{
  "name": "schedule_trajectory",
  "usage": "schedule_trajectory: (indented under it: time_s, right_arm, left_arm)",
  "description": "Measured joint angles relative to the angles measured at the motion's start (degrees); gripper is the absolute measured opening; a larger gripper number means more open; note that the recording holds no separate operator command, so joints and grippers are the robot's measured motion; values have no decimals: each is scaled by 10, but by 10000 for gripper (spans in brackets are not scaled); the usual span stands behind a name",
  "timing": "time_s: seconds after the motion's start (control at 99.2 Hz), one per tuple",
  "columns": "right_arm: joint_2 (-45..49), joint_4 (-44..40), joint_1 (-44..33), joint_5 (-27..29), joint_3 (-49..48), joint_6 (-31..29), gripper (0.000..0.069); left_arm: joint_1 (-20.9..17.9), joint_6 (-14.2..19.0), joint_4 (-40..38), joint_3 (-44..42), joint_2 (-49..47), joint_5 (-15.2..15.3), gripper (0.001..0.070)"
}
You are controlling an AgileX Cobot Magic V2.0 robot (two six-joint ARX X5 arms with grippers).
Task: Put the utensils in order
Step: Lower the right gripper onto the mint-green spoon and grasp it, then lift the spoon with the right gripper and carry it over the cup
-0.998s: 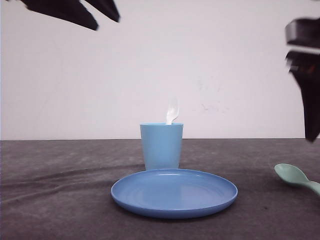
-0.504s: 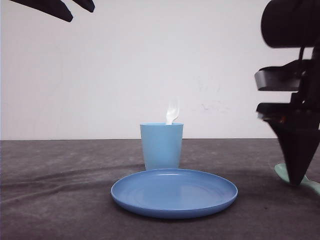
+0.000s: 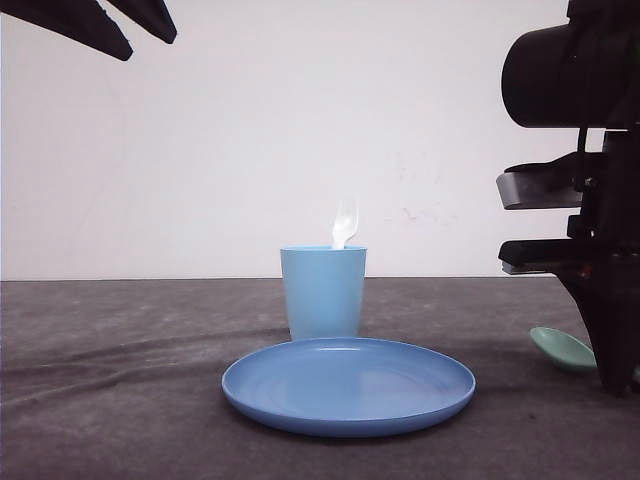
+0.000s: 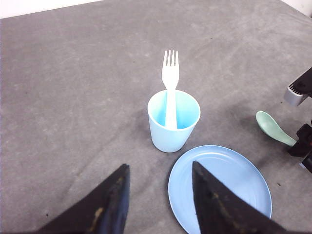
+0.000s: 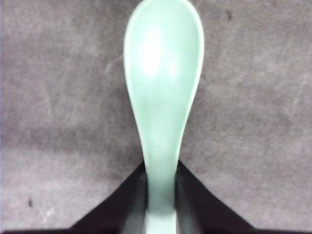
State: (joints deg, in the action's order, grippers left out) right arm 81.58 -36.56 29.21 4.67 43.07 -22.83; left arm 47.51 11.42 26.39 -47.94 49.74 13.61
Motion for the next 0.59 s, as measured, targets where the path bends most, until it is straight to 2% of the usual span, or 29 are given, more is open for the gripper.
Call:
schedule_trajectory:
  time_s: [0.313, 0.595]
  right_arm:
    - [-6, 1, 0, 1, 0, 0, 78]
    - [-99, 14, 7, 1, 75, 6, 78]
  left_arm:
    - [0, 0, 3, 0, 0, 0, 233]
    - [0, 0, 4, 0, 0, 0, 233]
